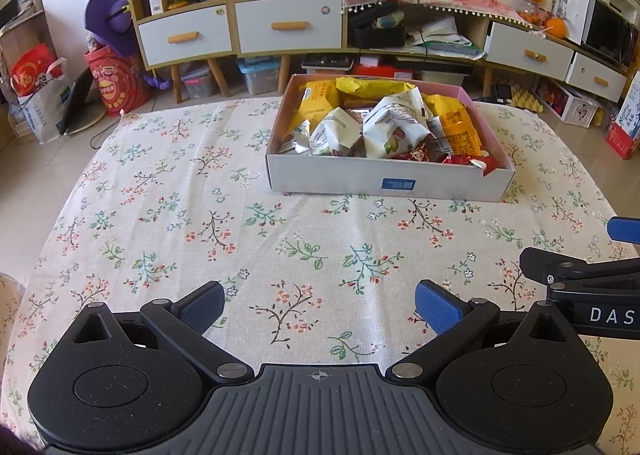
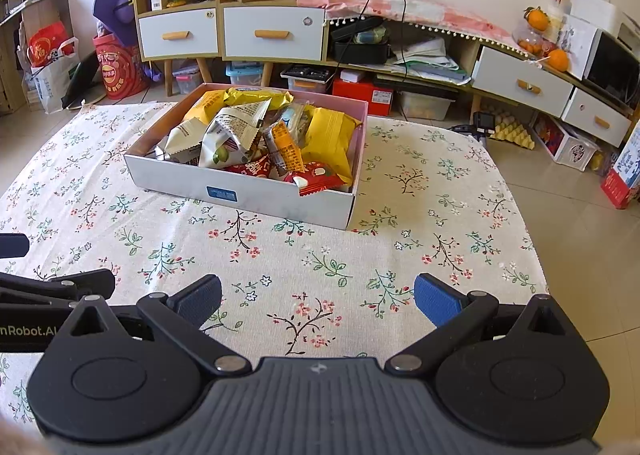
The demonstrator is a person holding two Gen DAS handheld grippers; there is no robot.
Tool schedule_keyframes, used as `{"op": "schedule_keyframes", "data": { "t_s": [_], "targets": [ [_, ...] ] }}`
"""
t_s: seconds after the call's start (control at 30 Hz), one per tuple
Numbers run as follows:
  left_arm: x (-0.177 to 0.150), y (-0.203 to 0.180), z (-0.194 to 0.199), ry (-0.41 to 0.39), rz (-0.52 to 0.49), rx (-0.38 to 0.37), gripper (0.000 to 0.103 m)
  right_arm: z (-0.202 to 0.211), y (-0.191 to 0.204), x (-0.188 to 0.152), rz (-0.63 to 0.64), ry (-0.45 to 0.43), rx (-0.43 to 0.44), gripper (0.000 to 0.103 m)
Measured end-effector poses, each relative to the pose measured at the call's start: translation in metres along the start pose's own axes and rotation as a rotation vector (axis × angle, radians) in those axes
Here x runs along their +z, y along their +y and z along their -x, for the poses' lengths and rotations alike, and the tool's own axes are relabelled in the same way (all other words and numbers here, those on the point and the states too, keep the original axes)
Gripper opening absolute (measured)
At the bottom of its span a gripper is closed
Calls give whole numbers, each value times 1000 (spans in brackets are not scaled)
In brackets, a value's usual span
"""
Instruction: Organize snacks
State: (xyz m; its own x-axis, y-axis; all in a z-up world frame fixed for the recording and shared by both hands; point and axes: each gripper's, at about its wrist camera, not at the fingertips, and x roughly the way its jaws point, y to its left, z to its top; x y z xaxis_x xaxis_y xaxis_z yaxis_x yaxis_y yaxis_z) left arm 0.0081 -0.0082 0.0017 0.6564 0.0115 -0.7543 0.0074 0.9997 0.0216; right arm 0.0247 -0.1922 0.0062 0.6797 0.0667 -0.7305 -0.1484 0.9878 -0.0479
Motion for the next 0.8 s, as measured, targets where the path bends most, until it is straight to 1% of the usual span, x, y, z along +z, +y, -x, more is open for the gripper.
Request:
{"op": "schedule_keyframes", "data": {
  "t_s": [0.4, 0.8],
  "targets": [
    [0, 1, -1, 2, 2, 2, 102, -1, 1, -1, 5, 2, -2, 103],
    [-1, 4, -3, 23, 19, 15, 102, -2, 4, -2, 22, 4, -7, 103]
  ]
}}
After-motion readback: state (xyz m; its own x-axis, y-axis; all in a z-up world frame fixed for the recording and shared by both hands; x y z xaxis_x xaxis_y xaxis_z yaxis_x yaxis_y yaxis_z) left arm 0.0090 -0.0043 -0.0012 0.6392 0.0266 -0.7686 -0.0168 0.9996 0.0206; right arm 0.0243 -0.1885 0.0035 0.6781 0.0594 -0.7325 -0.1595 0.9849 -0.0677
